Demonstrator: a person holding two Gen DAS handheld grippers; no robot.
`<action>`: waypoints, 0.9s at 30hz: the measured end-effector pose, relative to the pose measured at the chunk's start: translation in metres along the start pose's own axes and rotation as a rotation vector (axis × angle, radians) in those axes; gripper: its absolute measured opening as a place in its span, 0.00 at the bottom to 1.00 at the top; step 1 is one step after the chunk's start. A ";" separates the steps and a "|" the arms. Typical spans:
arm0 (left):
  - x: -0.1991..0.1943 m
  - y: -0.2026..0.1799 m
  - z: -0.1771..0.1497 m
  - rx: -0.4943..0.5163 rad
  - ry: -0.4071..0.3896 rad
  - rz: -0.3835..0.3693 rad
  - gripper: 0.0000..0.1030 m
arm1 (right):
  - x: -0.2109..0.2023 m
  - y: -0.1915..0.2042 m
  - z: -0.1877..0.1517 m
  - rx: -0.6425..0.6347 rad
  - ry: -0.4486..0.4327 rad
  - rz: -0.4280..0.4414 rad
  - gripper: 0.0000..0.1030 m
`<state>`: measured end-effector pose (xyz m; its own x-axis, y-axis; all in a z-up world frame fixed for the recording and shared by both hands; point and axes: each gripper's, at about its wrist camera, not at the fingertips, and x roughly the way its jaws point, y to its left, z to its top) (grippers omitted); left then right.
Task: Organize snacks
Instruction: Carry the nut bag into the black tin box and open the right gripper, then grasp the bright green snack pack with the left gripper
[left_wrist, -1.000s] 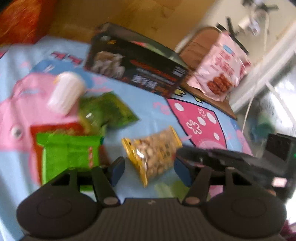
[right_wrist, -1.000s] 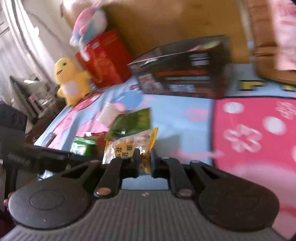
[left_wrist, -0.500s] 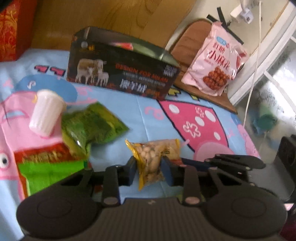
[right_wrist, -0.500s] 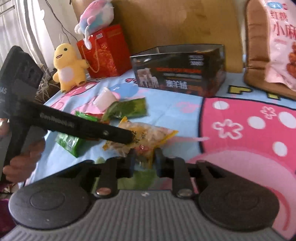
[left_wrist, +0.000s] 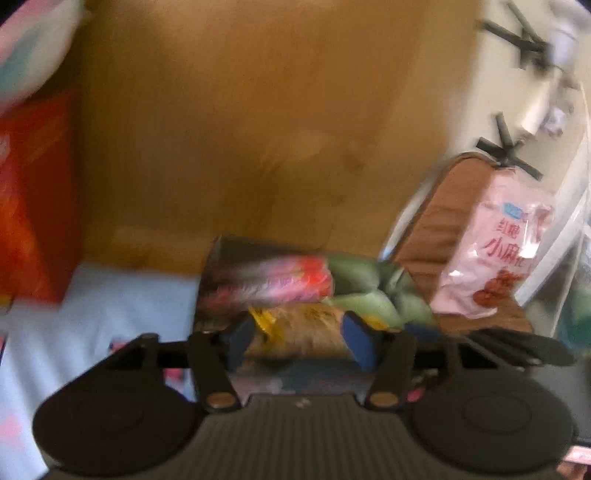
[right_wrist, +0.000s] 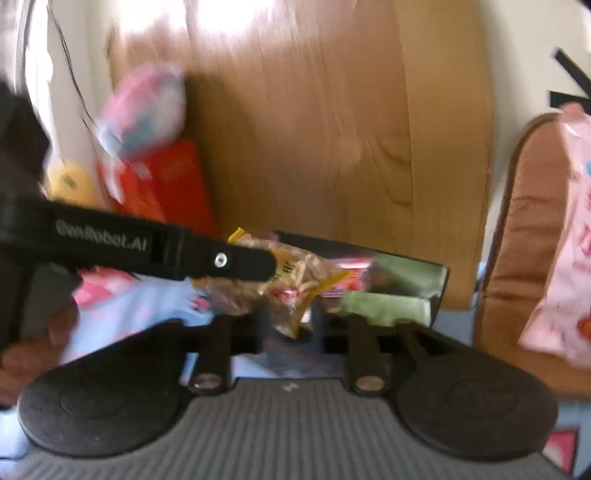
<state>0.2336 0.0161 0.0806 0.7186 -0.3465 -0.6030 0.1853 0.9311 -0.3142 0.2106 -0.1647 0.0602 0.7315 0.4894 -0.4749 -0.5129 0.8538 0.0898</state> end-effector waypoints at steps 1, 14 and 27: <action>-0.018 0.012 -0.010 -0.024 -0.028 -0.094 0.49 | 0.003 -0.001 -0.003 -0.017 0.008 -0.054 0.33; -0.116 0.084 -0.114 -0.189 -0.023 -0.067 0.52 | -0.110 -0.004 -0.116 0.164 0.067 0.106 0.35; -0.140 0.077 -0.154 -0.146 0.014 -0.117 0.52 | -0.130 0.066 -0.115 0.094 0.056 0.202 0.44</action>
<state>0.0443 0.1186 0.0281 0.6880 -0.4543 -0.5660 0.1673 0.8581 -0.4854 0.0299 -0.1922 0.0267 0.5903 0.6439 -0.4868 -0.6007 0.7532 0.2681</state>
